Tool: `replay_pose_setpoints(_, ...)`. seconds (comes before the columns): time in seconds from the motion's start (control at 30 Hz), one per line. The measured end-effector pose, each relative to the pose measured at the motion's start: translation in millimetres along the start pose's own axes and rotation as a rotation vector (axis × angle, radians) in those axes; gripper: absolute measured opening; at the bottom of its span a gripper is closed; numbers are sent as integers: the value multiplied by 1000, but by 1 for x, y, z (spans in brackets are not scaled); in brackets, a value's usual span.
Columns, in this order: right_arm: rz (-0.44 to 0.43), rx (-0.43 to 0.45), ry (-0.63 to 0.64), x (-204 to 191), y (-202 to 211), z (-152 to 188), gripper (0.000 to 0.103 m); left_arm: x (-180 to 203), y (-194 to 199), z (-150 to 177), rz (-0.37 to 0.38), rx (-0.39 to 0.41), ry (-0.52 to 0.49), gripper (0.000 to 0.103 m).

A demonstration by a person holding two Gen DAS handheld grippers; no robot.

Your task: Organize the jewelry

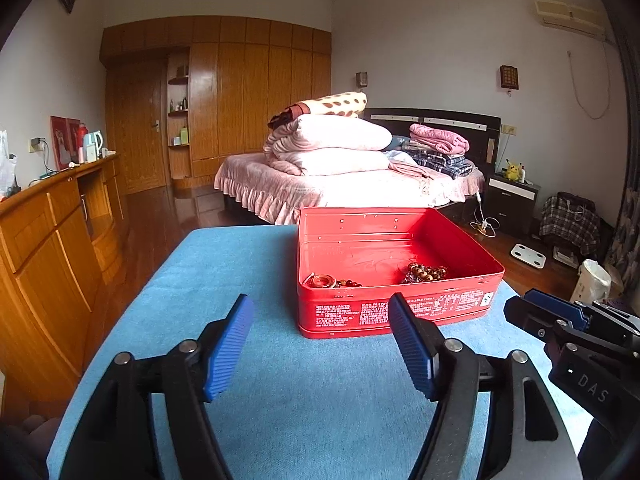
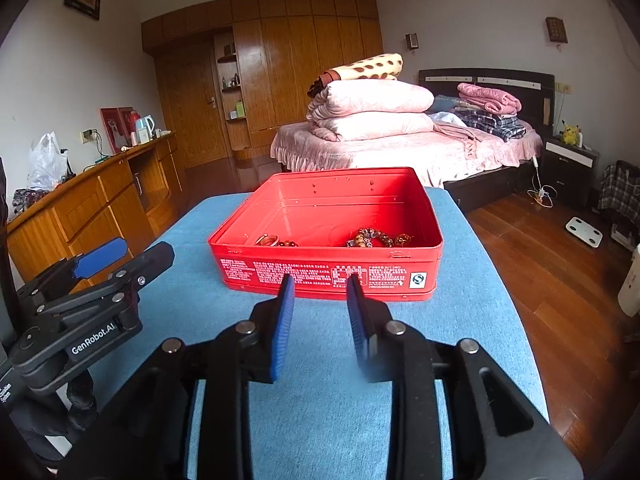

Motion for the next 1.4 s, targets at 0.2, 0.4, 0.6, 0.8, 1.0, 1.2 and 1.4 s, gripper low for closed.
replay_pose_setpoints(0.2,19,77,-8,-4,31,1,63,-10,37,-6,7,80,22,85)
replay_pose_setpoints(0.4,49,146,-22,-2,56,3,92,-20,68,-11,27,146,64,93)
replay_pose_setpoints(0.6,68,166,-40,0,67,8,97,-28,86,-14,33,185,84,95)
replay_pose_setpoints(0.8,70,198,-48,-3,79,7,98,-32,100,-15,17,217,61,97)
replay_pose_setpoints(1.0,110,257,-16,-7,93,0,98,-30,112,-19,12,255,43,97)
replay_pose_setpoints(1.2,118,290,1,-5,102,-6,98,-28,116,-22,11,269,25,97)
replay_pose_setpoints(1.4,124,309,15,-2,110,-8,98,-25,123,-24,15,292,6,97)
Point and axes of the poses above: each gripper's, at about its wrist camera, not at the fingertips, and y roughly against the way its jaws point, x to its right, z to its underside, the point moved 9 cm from there along -y, roughly the way its jaws point, and after that the axes turned 13 degrees about y, right-handed, at the moved point
